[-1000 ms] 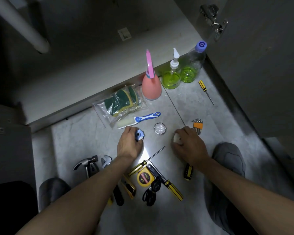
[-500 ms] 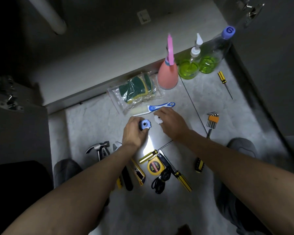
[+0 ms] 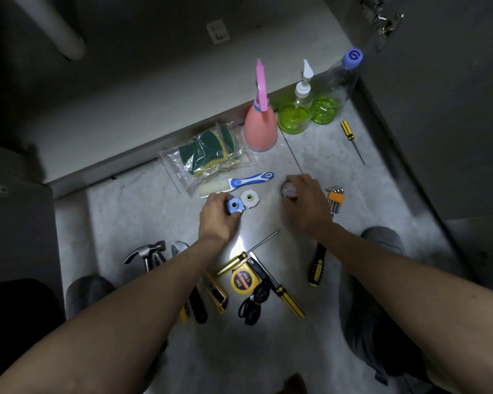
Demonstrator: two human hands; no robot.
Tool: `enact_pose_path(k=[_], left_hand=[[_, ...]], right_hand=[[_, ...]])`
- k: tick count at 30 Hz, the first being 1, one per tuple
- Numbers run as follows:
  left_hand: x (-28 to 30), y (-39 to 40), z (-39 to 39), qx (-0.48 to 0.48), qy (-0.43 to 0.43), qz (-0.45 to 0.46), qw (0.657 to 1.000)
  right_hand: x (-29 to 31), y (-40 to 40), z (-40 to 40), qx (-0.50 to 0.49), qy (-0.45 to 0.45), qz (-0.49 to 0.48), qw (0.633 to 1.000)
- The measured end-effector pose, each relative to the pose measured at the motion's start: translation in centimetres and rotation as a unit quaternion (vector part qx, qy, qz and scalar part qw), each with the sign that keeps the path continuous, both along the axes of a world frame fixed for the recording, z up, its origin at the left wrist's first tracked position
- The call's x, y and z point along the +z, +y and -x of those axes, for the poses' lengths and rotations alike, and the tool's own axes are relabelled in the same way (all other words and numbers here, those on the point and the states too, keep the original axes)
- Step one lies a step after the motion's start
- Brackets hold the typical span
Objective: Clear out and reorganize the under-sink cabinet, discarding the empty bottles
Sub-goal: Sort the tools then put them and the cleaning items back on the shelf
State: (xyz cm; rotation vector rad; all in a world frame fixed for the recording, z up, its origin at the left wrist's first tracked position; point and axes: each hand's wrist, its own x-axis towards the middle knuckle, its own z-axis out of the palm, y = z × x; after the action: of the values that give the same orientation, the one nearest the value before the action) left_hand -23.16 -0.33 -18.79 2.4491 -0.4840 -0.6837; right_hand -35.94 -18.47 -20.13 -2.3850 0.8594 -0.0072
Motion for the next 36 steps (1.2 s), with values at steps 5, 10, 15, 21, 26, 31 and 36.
enact_pose_path(k=[5, 10, 15, 21, 26, 31, 36], left_hand=[[-0.1, -1.9, 0.7, 0.006, 0.015, -0.001, 1.0], [-0.1, -4.4, 1.5, 0.005, 0.016, 0.004, 1.0], [-0.3, -5.6, 1.8, -0.004, 0.013, 0.008, 1.0], [-0.3, -4.3, 2.0, -0.011, -0.009, 0.025, 1.0], [0.2, 0.9, 4.0, -0.036, 0.018, -0.001, 0.999], [0.5, 6.6, 6.2, -0.146, 0.072, -0.088, 0.983], [0.7, 7.7, 6.3, -0.146, 0.099, -0.116, 0.977]], right_hand=[[-0.1, -3.7, -1.5, -0.13, -0.047, -0.091, 0.986], [-1.1, -6.2, -1.5, -0.091, -0.026, -0.081, 0.992], [-1.7, -6.3, -0.1, -0.071, -0.001, 0.027, 0.997], [0.8, -2.5, 1.0, -0.103, -0.066, -0.014, 0.992], [2.6, 3.5, 5.0, -0.006, 0.032, -0.103, 0.994], [2.9, 9.5, 8.3, 0.108, 0.085, -0.136, 0.981], [2.2, 13.6, 11.3, 0.12, 0.133, -0.076, 0.981]])
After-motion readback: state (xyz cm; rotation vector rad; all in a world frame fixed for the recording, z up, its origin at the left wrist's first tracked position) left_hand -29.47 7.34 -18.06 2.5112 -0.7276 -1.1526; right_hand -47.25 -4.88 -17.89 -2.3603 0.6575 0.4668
